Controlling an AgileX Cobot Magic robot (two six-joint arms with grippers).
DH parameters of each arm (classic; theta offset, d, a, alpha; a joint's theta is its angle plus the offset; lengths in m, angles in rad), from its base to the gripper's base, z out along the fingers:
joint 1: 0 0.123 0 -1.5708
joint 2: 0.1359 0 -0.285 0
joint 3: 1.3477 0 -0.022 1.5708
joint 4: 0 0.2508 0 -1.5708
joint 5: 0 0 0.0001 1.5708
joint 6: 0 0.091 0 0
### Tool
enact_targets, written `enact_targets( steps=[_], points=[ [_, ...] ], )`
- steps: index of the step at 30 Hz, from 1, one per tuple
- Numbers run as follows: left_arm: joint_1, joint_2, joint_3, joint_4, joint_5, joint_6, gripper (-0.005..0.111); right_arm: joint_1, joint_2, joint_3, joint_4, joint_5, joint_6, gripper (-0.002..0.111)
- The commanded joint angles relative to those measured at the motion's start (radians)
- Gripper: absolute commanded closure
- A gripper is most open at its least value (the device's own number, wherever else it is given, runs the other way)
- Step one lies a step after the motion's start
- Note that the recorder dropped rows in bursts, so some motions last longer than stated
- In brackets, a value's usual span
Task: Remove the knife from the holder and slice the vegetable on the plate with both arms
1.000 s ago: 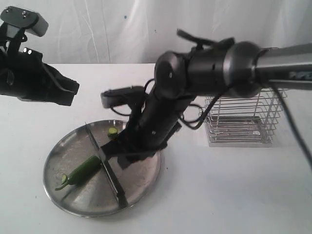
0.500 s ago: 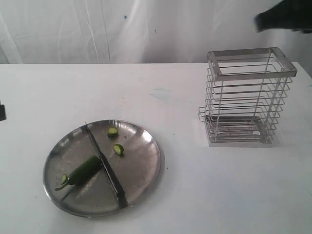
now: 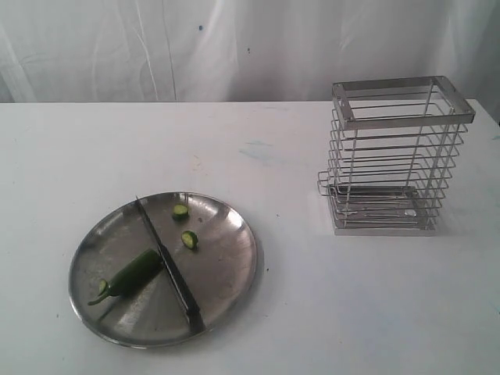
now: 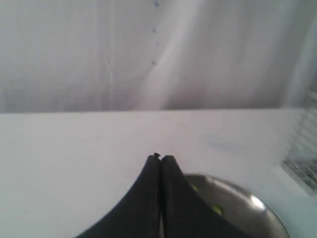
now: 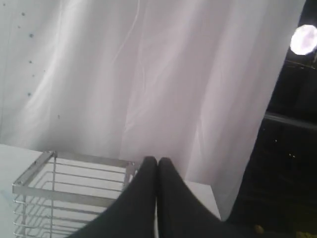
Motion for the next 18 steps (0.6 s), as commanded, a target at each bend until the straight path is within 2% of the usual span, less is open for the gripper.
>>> enact_targets(
  steps=[1,6,9,13,16,18],
  points=[
    [0.003,-0.014,0.007,-0.008,0.257,0.006,0.107,-0.008,-0.09,0.019,-0.004,0.152,0.009,0.108],
    [0.003,-0.014,0.007,-0.008,0.38,0.006,0.107,0.008,-0.14,0.019,0.0,0.257,0.009,0.108],
    [0.003,-0.014,0.007,-0.008,0.376,0.006,0.107,0.051,-0.142,0.019,-0.002,0.268,0.009,0.108],
    [0.003,-0.014,0.007,-0.008,0.369,0.006,0.107,0.046,-0.253,0.037,-0.036,0.322,0.002,0.108],
    [0.003,-0.014,0.007,-0.008,0.369,0.006,0.107,0.01,-0.401,0.09,-0.065,0.199,-0.003,0.108],
    [0.003,-0.014,0.007,-0.008,0.366,0.006,0.107,-0.021,-0.421,0.144,-0.121,0.069,0.02,0.108]
  ],
)
